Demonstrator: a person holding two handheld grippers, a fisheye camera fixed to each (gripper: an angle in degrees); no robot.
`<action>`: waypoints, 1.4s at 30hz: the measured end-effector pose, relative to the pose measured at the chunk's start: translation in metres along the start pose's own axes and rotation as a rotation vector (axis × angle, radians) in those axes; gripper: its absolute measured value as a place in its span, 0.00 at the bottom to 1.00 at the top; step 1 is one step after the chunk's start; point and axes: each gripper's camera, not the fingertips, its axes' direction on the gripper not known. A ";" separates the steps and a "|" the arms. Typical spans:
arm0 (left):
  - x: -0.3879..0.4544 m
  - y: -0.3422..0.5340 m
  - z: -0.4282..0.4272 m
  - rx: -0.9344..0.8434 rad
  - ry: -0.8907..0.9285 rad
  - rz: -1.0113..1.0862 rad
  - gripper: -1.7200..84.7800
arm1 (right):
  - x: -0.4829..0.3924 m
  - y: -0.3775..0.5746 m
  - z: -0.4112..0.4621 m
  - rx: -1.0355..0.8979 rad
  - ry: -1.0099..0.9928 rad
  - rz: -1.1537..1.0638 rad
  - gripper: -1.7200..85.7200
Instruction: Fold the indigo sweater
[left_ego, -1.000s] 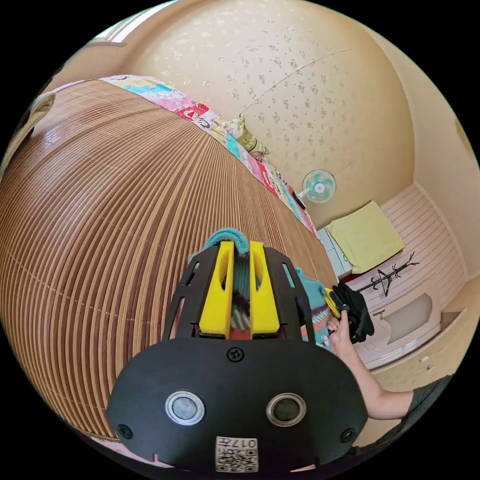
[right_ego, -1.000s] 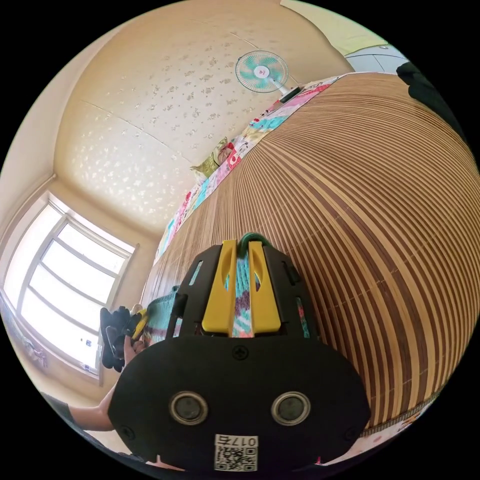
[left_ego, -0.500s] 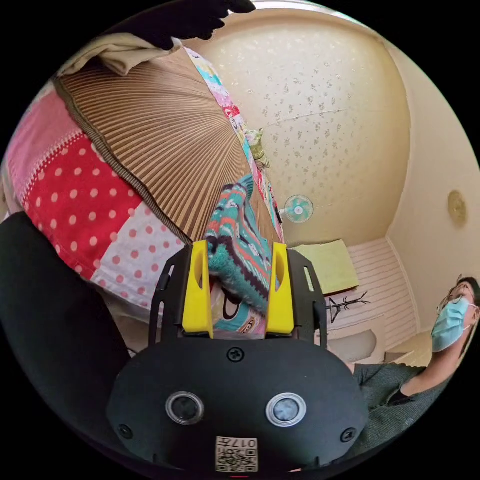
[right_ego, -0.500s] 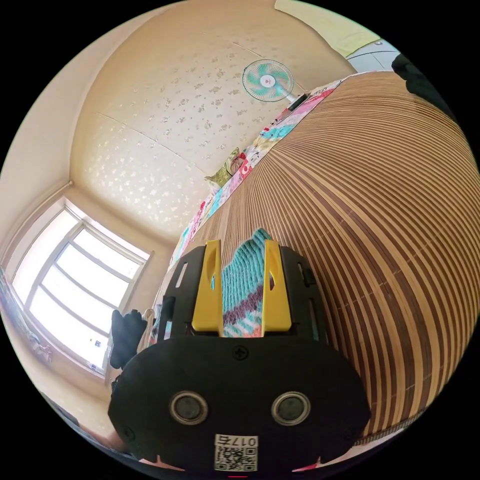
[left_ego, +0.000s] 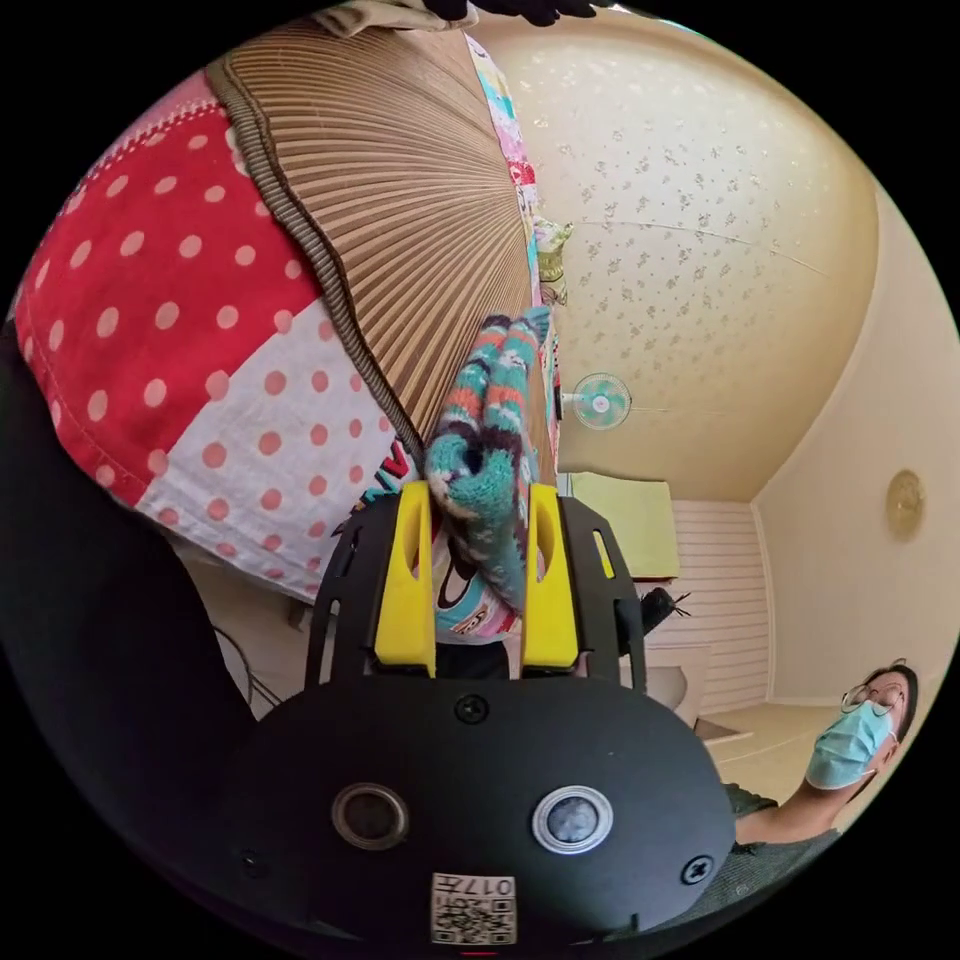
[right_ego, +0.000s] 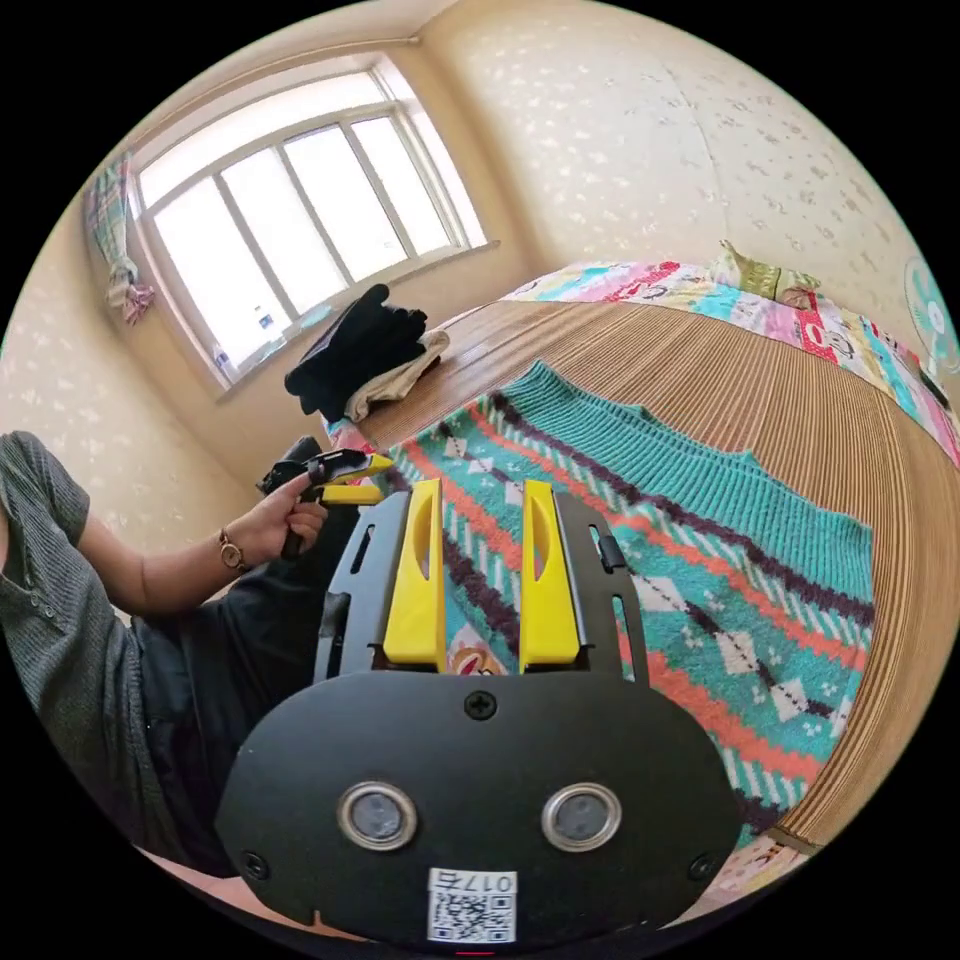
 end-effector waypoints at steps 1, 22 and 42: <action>0.000 0.000 0.000 0.000 0.040 -0.009 0.13 | -0.030 -0.004 0.015 -0.044 0.030 -0.070 0.17; 0.187 0.133 -0.046 0.104 0.107 0.583 0.04 | 0.011 -0.018 -0.072 0.625 -0.258 0.396 0.14; 0.217 0.149 0.158 -0.265 -0.065 0.599 0.20 | 0.185 0.232 -0.225 0.499 0.360 0.818 0.16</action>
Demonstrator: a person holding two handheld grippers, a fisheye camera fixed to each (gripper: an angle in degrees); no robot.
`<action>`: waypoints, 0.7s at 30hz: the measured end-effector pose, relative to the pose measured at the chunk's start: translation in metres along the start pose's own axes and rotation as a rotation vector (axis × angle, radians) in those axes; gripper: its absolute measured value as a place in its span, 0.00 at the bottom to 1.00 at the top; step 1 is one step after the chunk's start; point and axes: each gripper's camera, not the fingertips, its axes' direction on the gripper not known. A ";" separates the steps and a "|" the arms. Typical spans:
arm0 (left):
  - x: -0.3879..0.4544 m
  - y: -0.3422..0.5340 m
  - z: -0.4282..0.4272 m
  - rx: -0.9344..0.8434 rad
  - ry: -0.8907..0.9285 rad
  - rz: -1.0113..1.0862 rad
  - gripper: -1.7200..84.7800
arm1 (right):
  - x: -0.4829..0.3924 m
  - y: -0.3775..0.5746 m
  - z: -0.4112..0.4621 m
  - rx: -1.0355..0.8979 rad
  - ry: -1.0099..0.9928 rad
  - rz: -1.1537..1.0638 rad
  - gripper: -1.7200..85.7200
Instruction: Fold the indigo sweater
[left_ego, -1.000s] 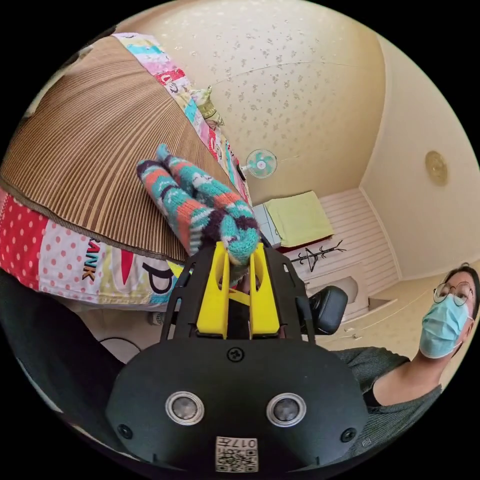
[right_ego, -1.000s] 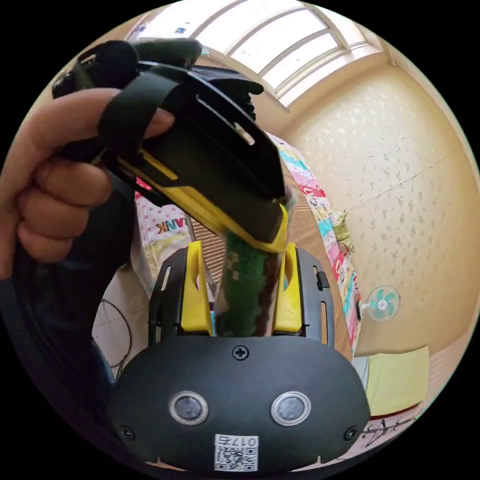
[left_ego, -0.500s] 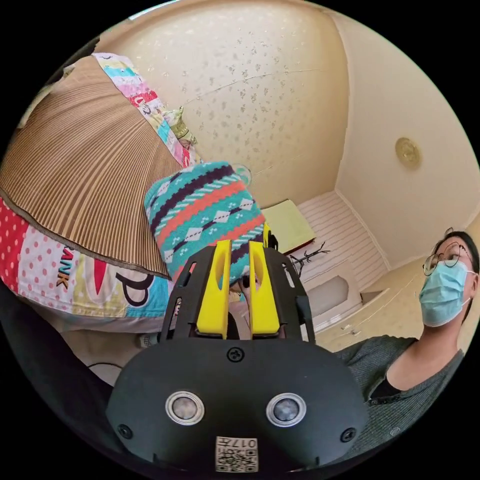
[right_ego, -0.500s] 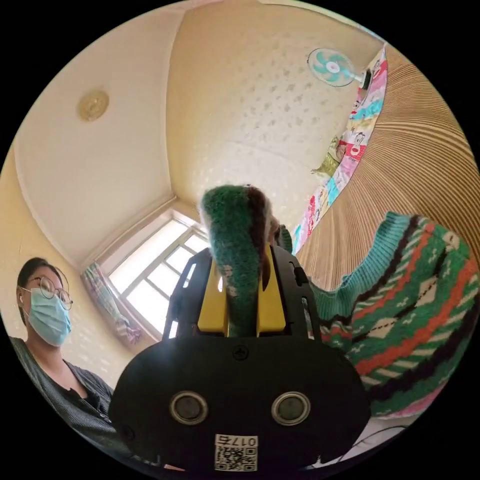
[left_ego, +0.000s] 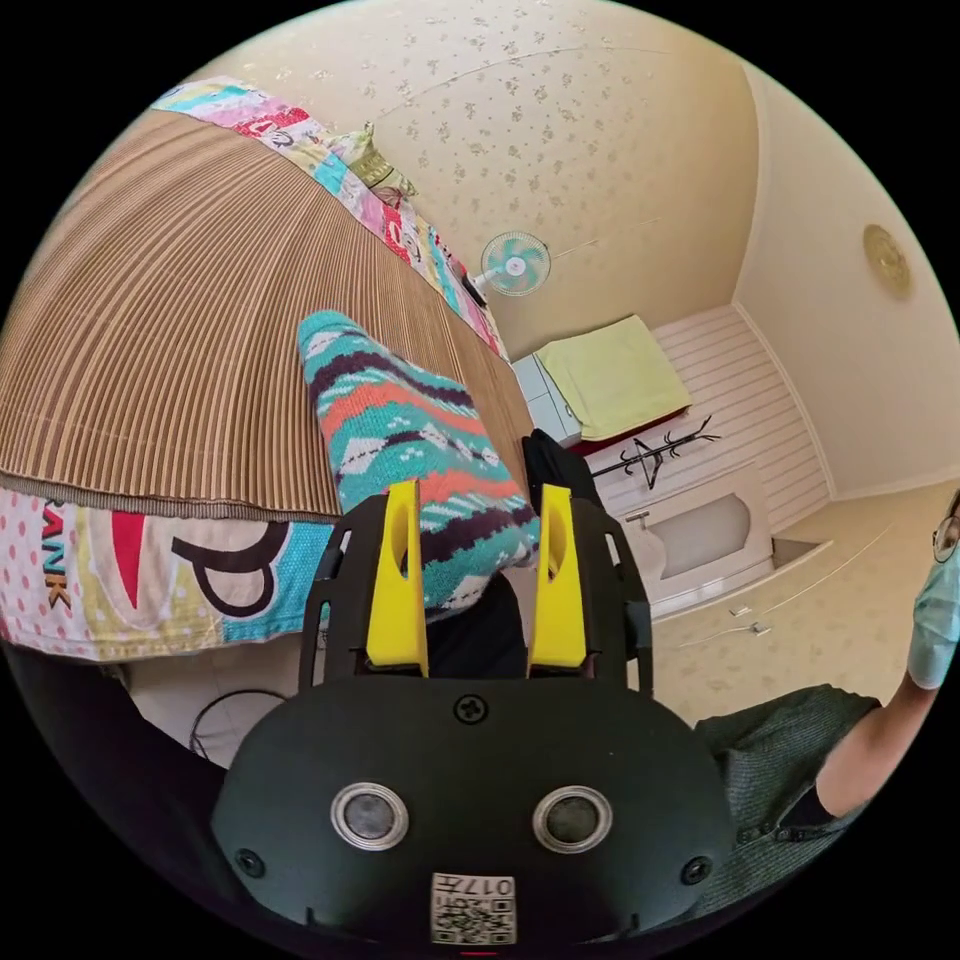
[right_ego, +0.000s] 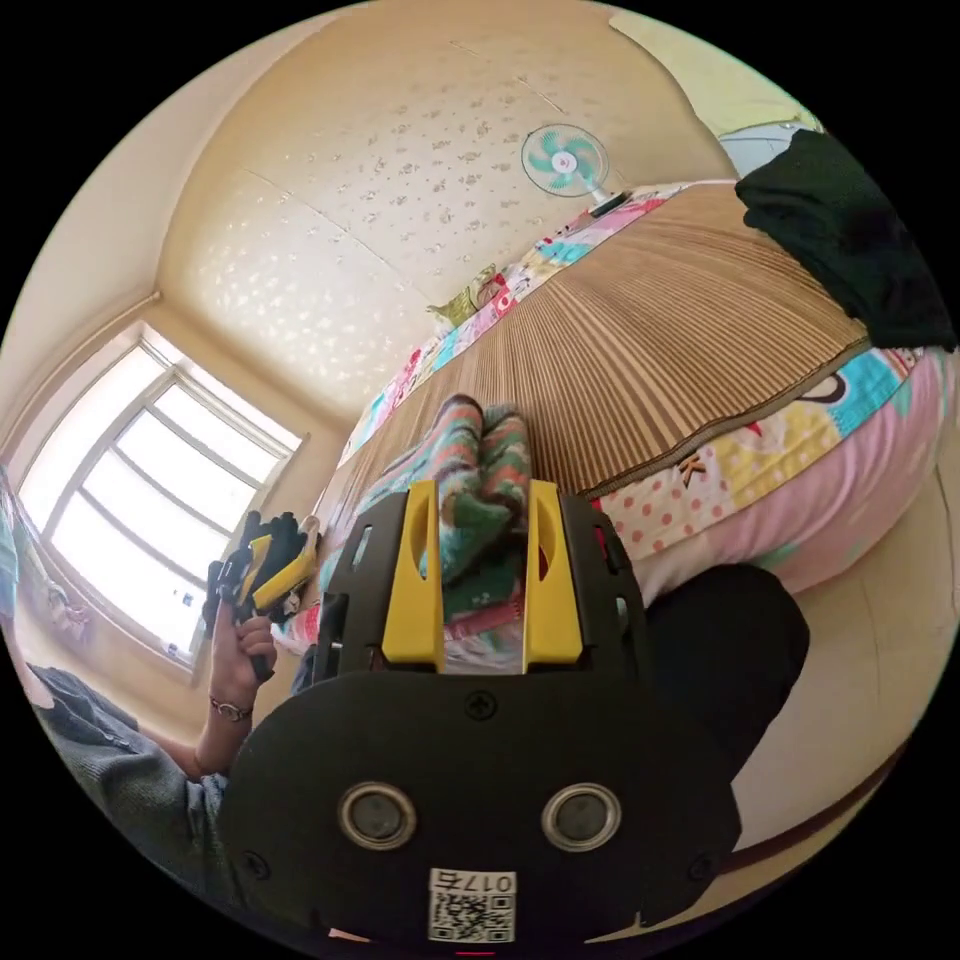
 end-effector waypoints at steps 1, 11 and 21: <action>0.007 -0.003 0.006 -0.003 -0.001 0.023 0.18 | -0.006 -0.012 -0.004 0.055 0.067 -0.059 0.16; 0.025 -0.024 0.117 -0.483 -0.259 0.179 0.01 | -0.007 -0.139 0.084 -0.260 -0.061 -0.222 0.20; -0.045 -0.011 0.012 -0.242 -0.194 -0.090 0.26 | 0.052 -0.186 0.218 -0.812 -0.328 -0.117 0.26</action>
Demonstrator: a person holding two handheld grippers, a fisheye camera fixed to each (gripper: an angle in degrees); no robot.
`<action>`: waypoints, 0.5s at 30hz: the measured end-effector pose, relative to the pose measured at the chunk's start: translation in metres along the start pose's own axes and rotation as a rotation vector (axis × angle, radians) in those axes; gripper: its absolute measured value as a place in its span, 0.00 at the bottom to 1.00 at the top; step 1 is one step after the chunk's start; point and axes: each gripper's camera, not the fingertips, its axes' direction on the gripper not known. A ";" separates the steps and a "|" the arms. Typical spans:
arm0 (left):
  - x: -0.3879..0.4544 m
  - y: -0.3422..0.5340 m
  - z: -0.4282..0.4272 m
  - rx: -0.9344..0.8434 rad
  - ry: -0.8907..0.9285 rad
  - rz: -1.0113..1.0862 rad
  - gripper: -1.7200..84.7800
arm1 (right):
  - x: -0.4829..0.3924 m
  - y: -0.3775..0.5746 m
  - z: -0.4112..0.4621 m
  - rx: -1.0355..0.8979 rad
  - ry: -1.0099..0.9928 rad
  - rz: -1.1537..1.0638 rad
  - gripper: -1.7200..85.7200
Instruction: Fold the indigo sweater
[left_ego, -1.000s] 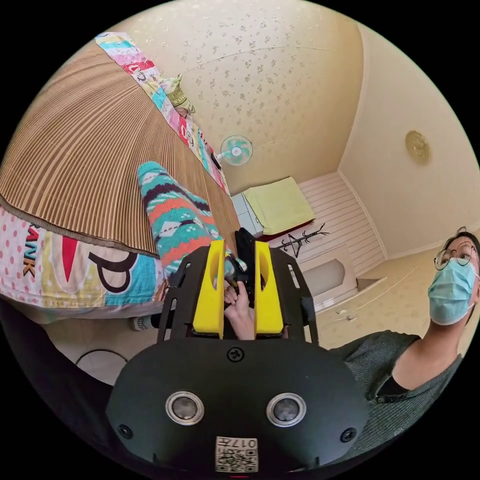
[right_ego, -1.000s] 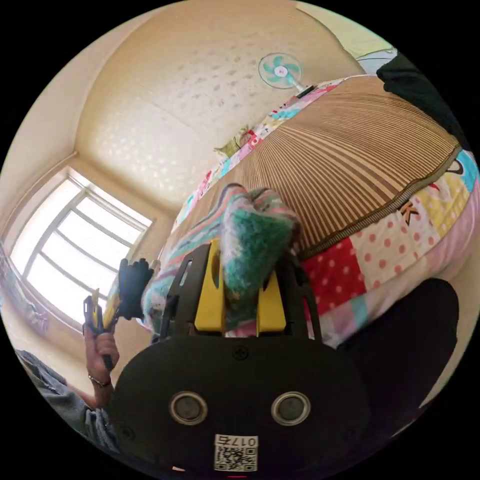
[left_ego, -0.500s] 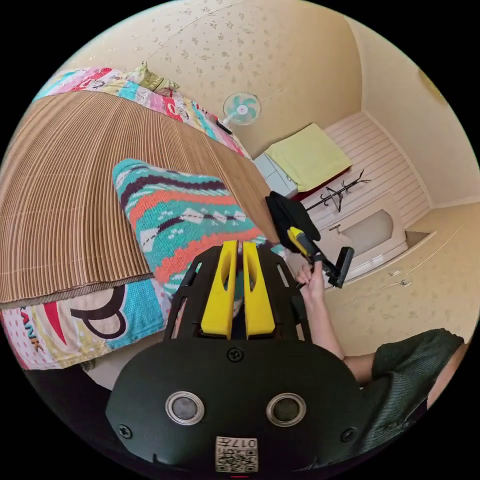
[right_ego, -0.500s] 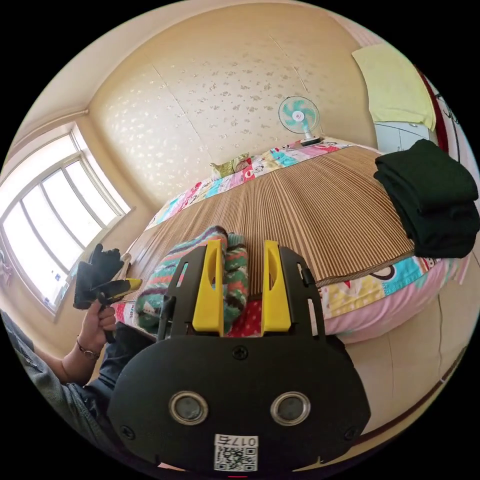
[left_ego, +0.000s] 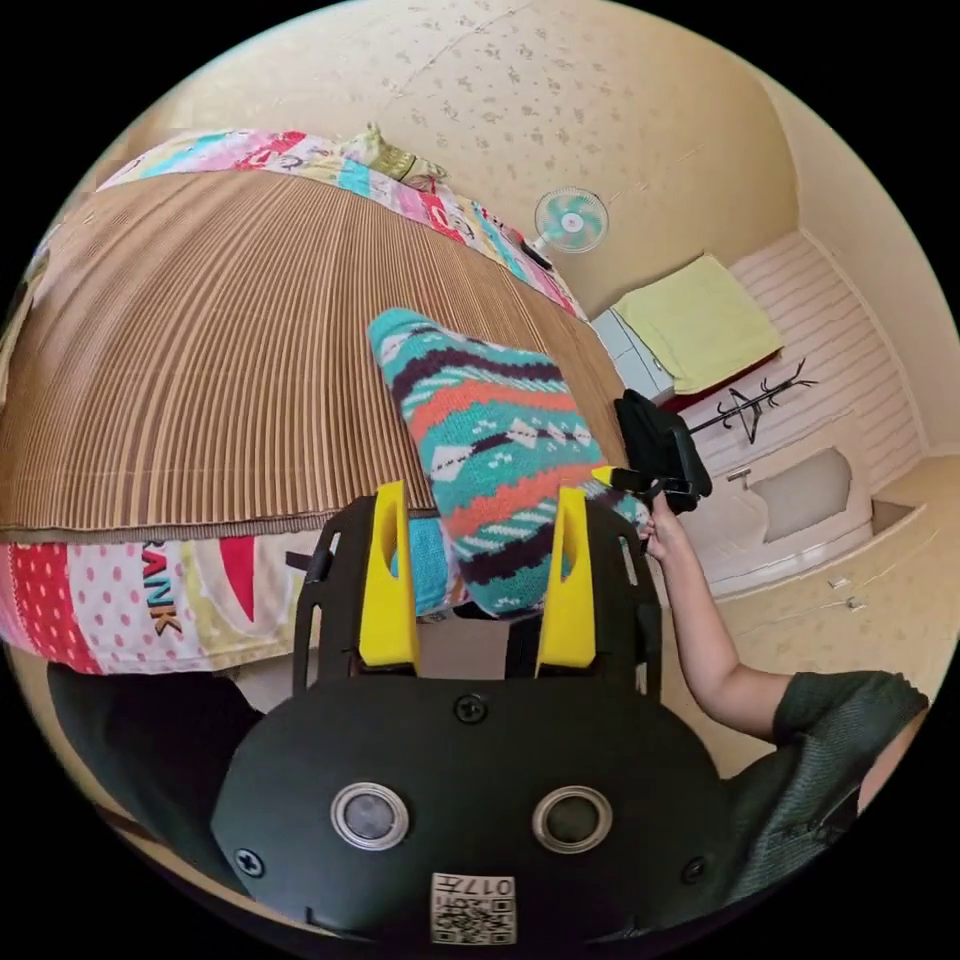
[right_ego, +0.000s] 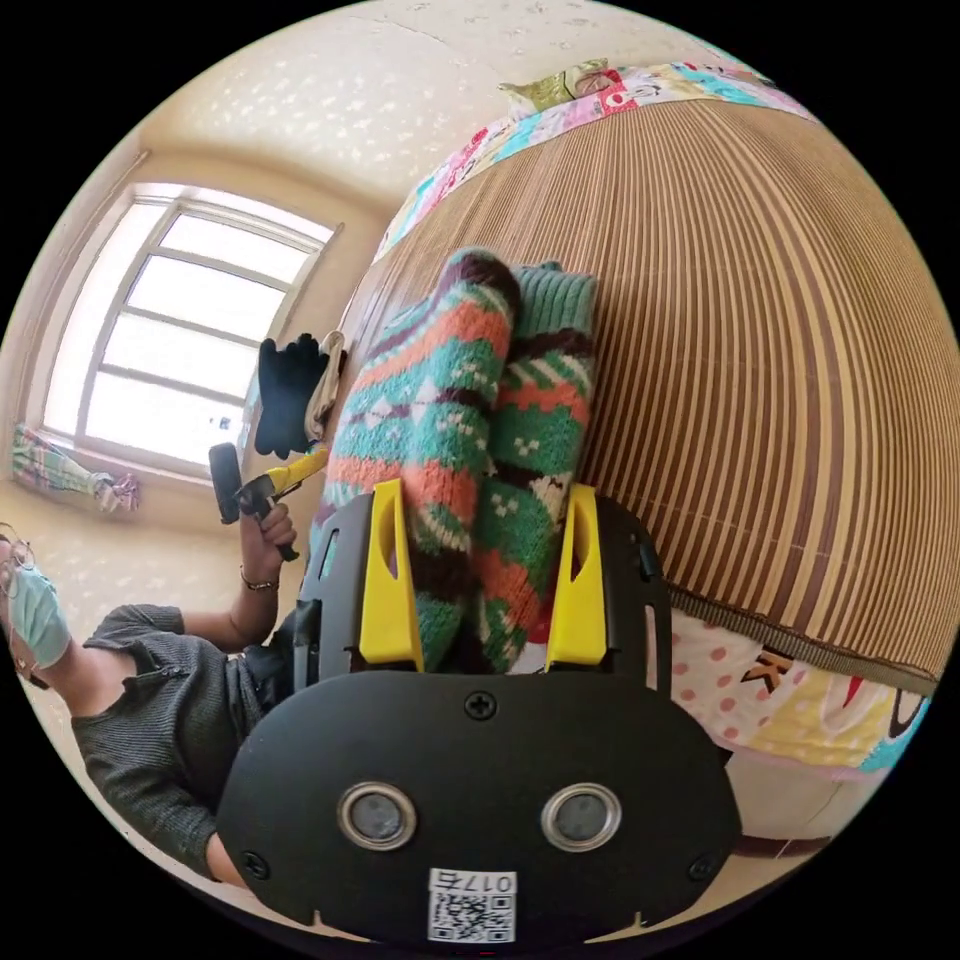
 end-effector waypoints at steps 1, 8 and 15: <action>-0.006 -0.001 0.009 -0.042 0.028 -0.017 0.27 | 0.015 -0.008 0.001 -0.036 -0.090 0.032 0.26; -0.014 -0.004 0.038 -0.140 0.139 -0.021 0.23 | 0.013 -0.036 -0.007 -0.093 -0.094 0.031 0.25; -0.022 -0.013 -0.073 -0.012 -0.064 0.017 0.21 | -0.004 -0.071 0.055 -0.057 -0.384 0.037 0.20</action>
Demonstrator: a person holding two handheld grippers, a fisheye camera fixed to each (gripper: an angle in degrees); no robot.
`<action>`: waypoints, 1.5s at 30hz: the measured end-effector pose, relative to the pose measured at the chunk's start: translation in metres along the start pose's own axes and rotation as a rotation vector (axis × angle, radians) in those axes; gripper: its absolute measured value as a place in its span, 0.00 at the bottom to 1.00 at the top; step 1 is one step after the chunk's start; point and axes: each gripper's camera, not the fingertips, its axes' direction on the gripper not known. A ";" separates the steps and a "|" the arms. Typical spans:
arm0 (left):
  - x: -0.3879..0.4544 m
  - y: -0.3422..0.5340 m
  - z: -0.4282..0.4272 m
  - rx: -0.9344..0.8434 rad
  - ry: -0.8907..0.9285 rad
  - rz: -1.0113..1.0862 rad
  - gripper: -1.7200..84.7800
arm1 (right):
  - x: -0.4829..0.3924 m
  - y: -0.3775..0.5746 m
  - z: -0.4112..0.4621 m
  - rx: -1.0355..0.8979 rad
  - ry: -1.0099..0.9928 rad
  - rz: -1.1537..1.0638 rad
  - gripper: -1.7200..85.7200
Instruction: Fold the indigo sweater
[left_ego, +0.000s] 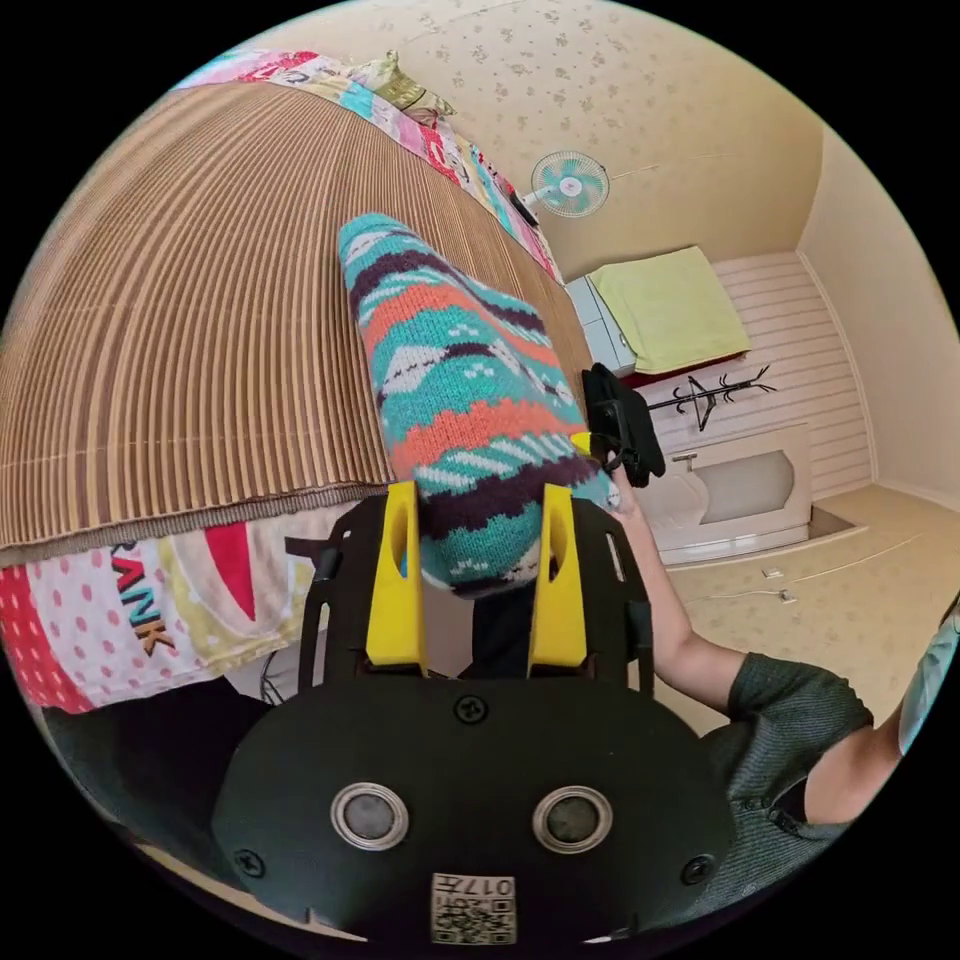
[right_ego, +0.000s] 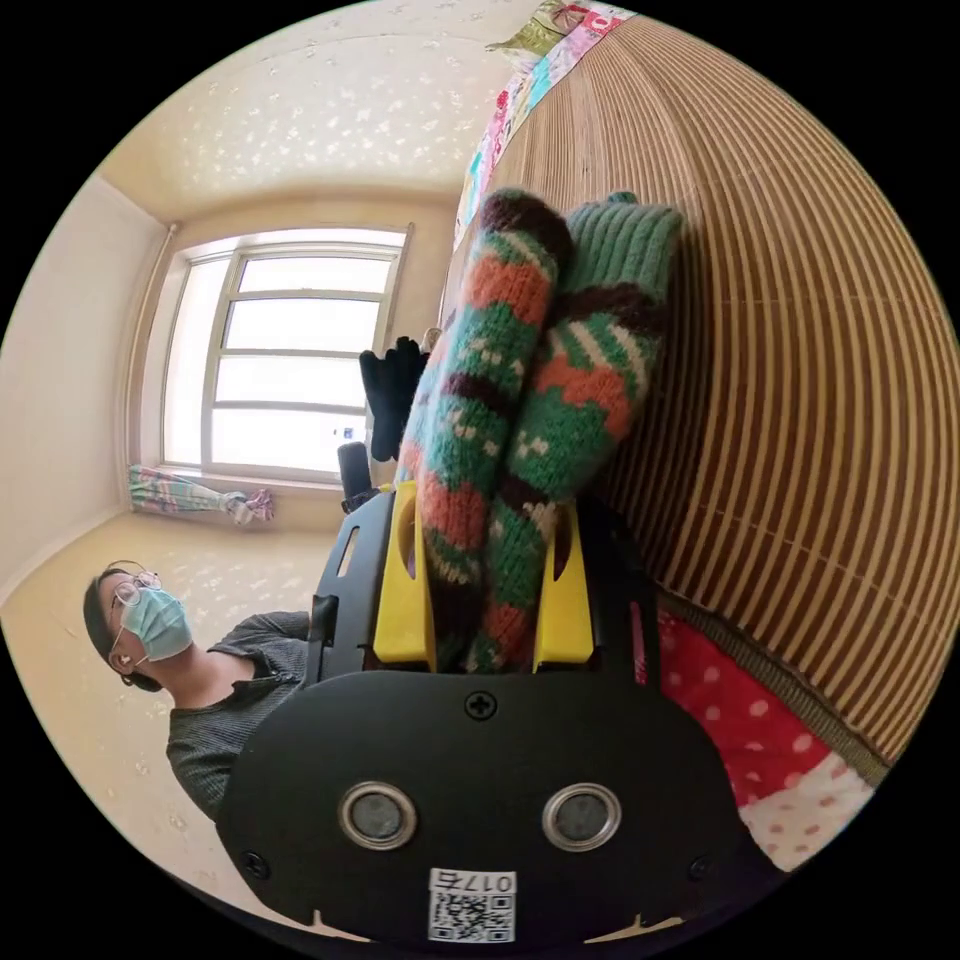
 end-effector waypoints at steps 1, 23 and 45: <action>-0.004 -0.001 -0.014 0.012 -0.025 -0.001 0.21 | -0.005 -0.016 0.027 -0.014 -0.002 0.000 0.20; 0.016 0.247 -0.182 0.434 -0.477 -0.067 0.07 | -0.196 -0.213 0.473 -0.229 0.329 -0.190 0.20; 0.106 0.140 -0.028 -0.002 -0.404 0.178 0.01 | -0.151 0.388 -0.158 1.129 1.138 0.326 0.07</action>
